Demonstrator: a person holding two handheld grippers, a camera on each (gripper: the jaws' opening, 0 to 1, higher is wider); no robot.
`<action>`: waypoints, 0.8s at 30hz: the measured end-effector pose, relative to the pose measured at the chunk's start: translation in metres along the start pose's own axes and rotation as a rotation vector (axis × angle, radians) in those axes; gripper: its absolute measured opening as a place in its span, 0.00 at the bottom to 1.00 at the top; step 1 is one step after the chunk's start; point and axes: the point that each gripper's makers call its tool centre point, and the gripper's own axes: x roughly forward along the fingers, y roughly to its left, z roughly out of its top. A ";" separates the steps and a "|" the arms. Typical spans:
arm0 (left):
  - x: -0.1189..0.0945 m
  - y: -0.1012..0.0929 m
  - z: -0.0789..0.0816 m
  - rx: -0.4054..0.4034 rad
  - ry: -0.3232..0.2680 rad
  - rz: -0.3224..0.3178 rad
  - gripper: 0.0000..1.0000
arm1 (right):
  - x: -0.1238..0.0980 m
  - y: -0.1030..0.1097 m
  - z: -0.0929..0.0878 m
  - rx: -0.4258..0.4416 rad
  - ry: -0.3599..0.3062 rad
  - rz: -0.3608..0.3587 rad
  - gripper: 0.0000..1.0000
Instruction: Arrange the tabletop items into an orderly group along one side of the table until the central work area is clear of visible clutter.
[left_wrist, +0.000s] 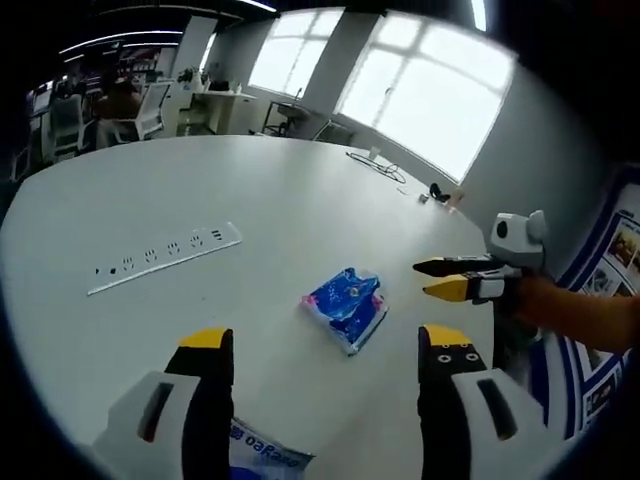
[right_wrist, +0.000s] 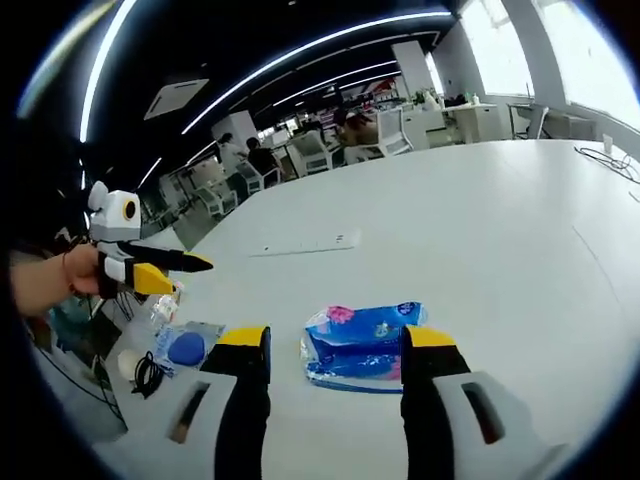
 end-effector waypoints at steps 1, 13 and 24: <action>-0.004 0.000 0.001 -0.002 -0.005 0.002 0.77 | 0.000 0.002 0.001 0.000 -0.003 0.003 0.51; -0.043 0.008 0.004 -0.012 -0.053 0.031 0.78 | 0.000 0.030 0.005 -0.022 -0.008 0.040 0.51; -0.080 0.019 0.001 -0.026 -0.092 0.067 0.78 | -0.001 0.053 0.006 -0.031 -0.015 0.067 0.51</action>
